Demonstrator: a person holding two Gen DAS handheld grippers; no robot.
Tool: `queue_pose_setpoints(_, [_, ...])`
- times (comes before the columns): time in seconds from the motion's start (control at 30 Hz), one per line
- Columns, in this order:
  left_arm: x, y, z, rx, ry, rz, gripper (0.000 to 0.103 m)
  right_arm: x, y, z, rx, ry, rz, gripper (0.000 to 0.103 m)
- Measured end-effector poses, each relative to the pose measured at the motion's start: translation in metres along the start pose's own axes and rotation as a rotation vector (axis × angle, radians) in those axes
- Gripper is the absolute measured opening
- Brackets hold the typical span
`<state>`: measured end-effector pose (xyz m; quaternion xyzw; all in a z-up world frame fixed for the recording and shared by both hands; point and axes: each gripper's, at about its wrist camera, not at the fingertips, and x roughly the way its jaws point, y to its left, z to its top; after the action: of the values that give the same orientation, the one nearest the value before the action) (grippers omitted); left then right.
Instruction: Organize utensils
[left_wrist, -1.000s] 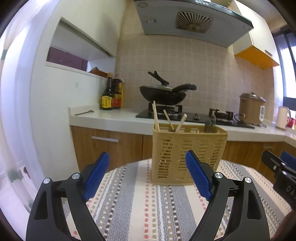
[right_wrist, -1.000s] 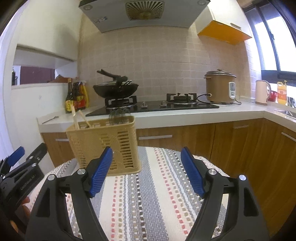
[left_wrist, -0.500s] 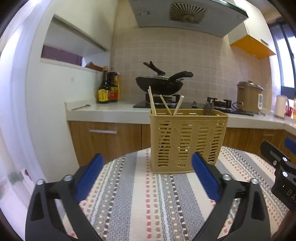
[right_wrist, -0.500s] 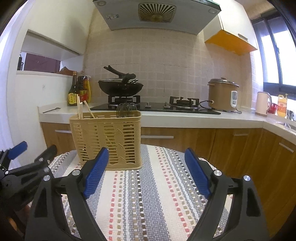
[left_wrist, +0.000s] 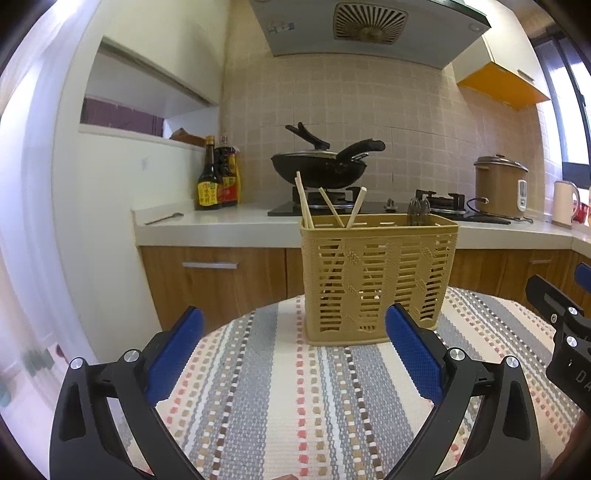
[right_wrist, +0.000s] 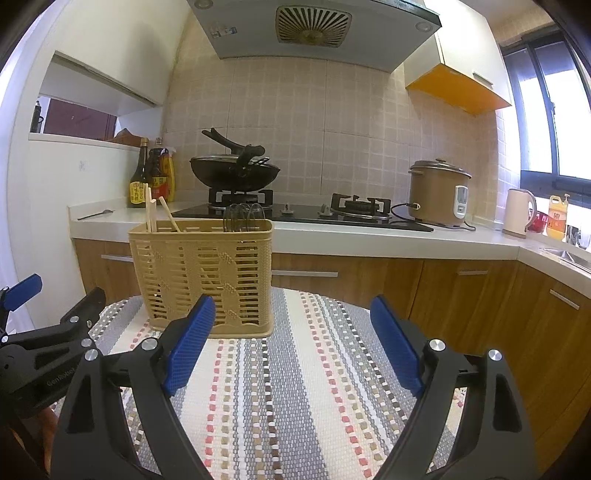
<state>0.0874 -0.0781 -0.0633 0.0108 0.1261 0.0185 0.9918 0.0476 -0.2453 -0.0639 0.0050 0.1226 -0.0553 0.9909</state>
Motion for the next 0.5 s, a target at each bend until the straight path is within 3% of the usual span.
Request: queue_pose_setpoints(0.5, [0.001, 0.0004, 0.0, 0.005, 0.002, 0.006, 0.095, 0.0059, -0.0012, -0.0018, 0.007, 0.026, 0.012, 0.082])
